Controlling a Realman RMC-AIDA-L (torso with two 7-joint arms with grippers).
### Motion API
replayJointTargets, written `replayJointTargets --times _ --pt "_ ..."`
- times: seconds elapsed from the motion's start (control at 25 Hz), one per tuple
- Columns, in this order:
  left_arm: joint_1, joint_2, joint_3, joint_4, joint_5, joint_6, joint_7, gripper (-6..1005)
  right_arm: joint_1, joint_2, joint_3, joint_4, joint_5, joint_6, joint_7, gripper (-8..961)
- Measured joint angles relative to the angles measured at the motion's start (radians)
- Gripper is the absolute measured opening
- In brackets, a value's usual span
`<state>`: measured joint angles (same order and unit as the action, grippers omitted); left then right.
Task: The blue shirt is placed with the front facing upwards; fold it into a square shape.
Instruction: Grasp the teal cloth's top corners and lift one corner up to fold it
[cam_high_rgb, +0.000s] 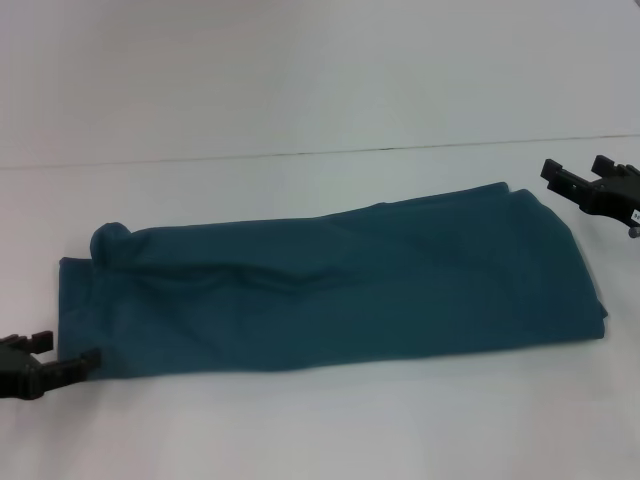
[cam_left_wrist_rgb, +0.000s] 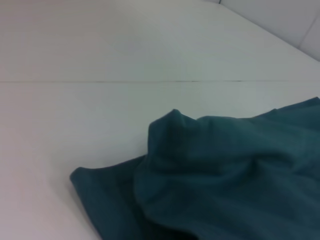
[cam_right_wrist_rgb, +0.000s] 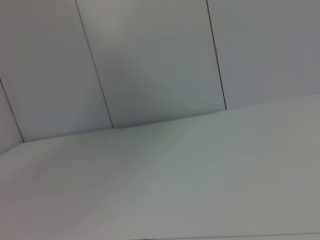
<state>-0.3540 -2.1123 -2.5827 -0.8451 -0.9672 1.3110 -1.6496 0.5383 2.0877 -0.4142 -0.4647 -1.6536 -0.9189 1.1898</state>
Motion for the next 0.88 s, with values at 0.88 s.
replayJointTargets --times 0.88 --pt "-0.013 0.003 0.001 0.06 0.006 0.024 0.008 848 -0.002 0.001 0.007 0.011 0.0 -0.003 0.011 883"
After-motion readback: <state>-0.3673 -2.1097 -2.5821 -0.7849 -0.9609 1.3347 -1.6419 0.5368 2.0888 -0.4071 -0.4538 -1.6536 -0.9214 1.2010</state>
